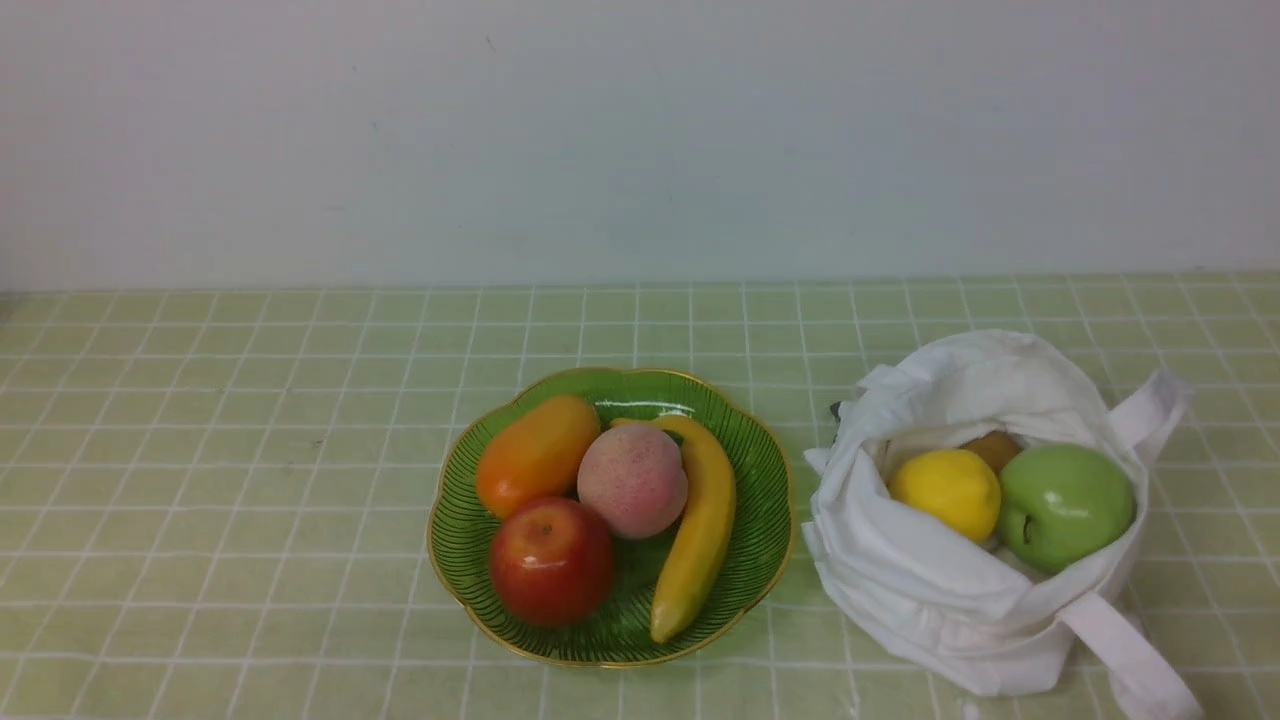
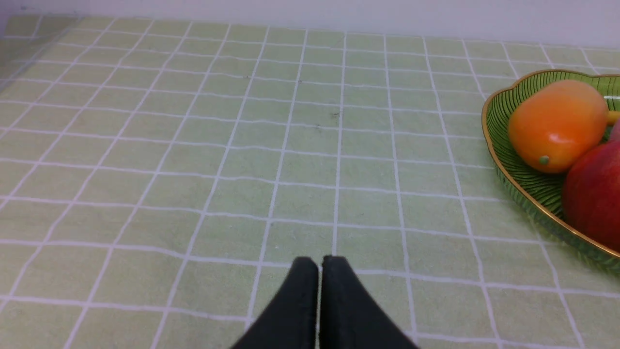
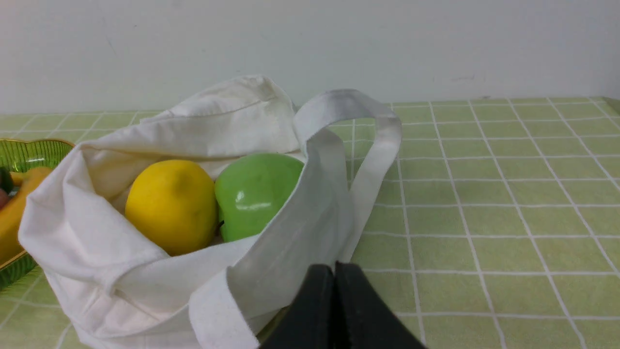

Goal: Take the fruit out of the bag on the green coffee tablecloth and place them on the plate.
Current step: 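Reach into the cloth bag and grasp the lemon with the right gripper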

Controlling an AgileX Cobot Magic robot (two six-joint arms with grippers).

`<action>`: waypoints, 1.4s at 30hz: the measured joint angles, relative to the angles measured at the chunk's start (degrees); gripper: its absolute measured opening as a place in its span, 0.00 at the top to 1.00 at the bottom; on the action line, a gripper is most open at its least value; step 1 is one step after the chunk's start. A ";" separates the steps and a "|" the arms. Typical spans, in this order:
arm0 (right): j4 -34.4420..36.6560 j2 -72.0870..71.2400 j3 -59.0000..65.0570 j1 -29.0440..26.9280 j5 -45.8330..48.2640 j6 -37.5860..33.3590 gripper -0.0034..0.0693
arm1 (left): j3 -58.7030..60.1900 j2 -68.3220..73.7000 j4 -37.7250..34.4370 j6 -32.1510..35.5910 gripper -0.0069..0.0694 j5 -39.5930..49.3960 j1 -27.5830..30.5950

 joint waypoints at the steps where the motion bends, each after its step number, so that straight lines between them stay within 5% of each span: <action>1: 0.00 0.00 0.00 0.00 0.00 0.00 0.97 | 0.00 0.00 0.00 0.00 0.92 0.00 0.00; 42: -1.67 0.00 -0.04 0.00 0.28 -0.37 0.97 | 0.00 0.00 0.00 0.00 0.92 0.00 0.00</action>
